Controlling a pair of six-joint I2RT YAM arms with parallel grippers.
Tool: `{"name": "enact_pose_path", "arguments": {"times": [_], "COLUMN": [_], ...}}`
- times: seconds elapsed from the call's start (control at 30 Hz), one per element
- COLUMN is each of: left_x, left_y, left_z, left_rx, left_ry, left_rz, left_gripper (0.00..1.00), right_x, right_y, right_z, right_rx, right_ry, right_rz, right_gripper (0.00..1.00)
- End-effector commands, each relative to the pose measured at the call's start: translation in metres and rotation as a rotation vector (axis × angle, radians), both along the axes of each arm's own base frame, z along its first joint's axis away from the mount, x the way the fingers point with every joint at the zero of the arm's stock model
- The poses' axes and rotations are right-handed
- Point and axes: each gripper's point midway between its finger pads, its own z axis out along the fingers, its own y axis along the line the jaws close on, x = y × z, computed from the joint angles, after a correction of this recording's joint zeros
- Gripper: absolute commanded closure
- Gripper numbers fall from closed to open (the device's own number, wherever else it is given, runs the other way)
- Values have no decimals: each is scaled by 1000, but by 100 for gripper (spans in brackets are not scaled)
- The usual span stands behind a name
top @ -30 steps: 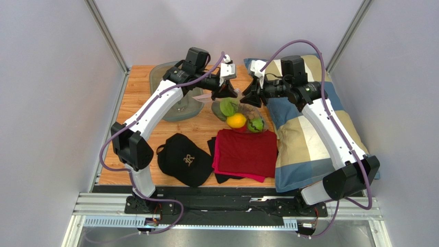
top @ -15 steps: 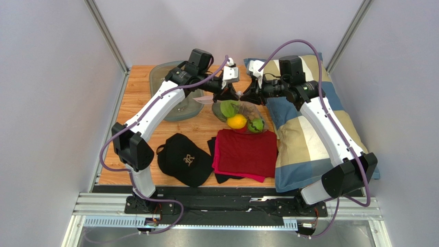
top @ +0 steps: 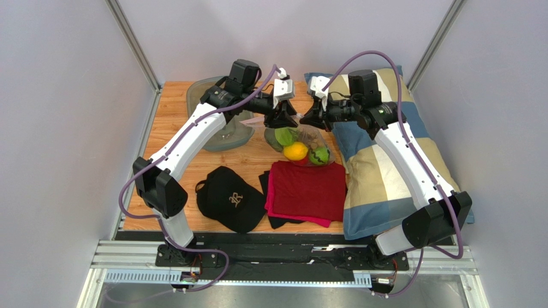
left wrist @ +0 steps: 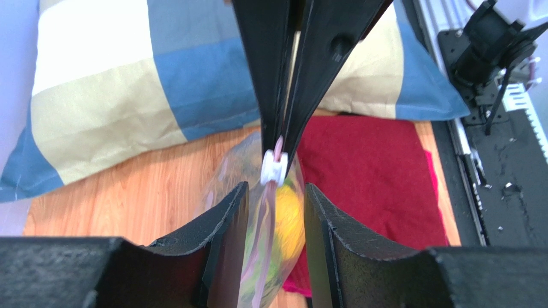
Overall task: Place the food in the zip-top bag and seal the zipper
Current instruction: Zip the zipper food storage bag at the center of the board.
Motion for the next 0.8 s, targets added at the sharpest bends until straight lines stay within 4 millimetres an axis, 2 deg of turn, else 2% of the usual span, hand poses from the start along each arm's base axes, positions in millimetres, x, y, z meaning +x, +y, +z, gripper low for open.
{"name": "enact_pose_path", "arguments": {"times": [0.0,0.17,0.33,0.53,0.63,0.67,0.77], "left_x": [-13,-14,-12,-11,-11,-10,-7], "left_y": [-3,-4,-5,-6,-4,-3,2], "left_z": [51,56,57,58,55,48,34], "left_rx": [-111,-125,-130,-135,-128,-115,-78], "left_ry": [-63,-81,-86,-92,-99,-86,-83], "left_rz": [-47,-53,-51,-48,-45,-44,-35], "left_gripper": [56,59,67,83,91,95,98], "right_x": [-3,-5,-7,-7,-8,-8,-7], "right_y": [1,0,-1,-2,-2,-3,-4], "right_z": [23,23,24,24,25,26,30], "right_rx": [29,29,30,30,30,32,39], "right_ry": [-95,-84,-91,-94,-102,-106,-115], "right_rz": [11,5,8,5,1,-4,-16], "right_gripper": [100,100,100,100,100,100,100]}}
